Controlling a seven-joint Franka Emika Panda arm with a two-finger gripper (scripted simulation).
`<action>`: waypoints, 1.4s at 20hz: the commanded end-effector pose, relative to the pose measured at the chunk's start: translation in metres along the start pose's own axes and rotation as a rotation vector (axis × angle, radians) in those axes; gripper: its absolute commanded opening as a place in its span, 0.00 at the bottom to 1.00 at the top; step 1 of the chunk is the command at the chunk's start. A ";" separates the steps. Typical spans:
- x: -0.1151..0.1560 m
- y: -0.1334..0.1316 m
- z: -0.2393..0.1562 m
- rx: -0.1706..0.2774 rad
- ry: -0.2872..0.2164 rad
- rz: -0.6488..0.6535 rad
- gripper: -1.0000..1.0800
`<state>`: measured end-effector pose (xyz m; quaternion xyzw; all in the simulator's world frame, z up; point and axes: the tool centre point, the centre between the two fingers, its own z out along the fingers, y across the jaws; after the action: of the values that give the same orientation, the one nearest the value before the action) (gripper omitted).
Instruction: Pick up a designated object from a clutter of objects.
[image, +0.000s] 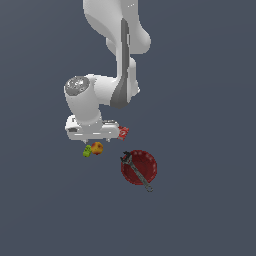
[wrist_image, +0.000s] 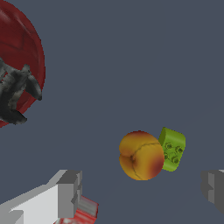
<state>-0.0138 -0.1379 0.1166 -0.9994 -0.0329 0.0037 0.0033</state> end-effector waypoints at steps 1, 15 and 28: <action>-0.004 0.008 0.013 -0.002 0.004 -0.004 0.96; -0.012 0.019 0.037 -0.006 0.006 -0.007 0.96; -0.012 0.020 0.082 -0.007 0.007 -0.008 0.96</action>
<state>-0.0259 -0.1576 0.0372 -0.9993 -0.0366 0.0007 0.0002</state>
